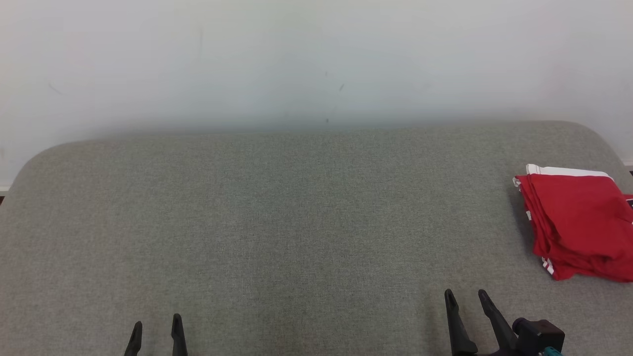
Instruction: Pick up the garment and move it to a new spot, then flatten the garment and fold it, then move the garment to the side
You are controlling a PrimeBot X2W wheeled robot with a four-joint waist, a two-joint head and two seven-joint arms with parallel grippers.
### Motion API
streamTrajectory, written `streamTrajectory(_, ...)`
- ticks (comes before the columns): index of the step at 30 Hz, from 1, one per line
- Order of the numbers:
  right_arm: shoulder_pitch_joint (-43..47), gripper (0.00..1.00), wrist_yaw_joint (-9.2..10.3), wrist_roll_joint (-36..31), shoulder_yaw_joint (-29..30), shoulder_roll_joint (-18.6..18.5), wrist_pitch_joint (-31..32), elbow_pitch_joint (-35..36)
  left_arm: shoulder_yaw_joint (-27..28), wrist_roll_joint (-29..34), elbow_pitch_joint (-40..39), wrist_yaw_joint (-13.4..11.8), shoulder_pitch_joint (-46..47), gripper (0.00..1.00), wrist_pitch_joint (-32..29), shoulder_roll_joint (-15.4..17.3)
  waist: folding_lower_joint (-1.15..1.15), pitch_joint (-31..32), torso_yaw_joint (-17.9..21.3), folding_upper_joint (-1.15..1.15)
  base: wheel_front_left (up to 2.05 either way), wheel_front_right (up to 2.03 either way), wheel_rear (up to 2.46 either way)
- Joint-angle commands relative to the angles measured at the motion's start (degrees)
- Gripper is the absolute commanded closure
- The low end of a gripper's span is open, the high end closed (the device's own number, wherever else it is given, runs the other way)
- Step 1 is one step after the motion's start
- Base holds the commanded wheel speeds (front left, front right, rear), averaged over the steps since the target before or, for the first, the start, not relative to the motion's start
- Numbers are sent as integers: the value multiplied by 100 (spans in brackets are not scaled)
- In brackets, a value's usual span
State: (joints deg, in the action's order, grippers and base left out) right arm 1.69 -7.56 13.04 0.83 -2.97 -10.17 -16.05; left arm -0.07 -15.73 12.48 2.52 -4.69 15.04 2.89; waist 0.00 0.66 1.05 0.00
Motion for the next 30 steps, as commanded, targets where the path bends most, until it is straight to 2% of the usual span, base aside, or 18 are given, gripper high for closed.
streamTrajectory(1, -1, 0, 13, 21, 0, 21, -17, 13, -2, 8, -20, -21, -43, 0, 15, -2, 0, 0, 1, 0, 0, 0, 0)
streamTrajectory(5, 12, 0, 13, 20, 10, 21, -5, 25, -9, 27, -24, -38, -43, 0, 15, -1, 0, 2, -2, 0, 0, 0, 0)
streamTrajectory(6, 0, 100, 0, 7, 11, 0, 7, 0, -6, -3, 6, -22, 1, 100, -2, -1, 0, 1, -1, 0, 0, 0, 0)
streamTrajectory(10, 63, 100, 0, 25, 7, 0, 20, -210, -3, -36, 227, -14, -13, 100, -35, -13, 0, 1, 0, 0, 0, 0, 0)
streamTrajectory(30, -160, 100, 2, 1969, 148, 3, 426, -100, 163, -1914, 206, 112, 274, 100, -558, -9, 0, -12, -16, 0, 0, 0, 0)
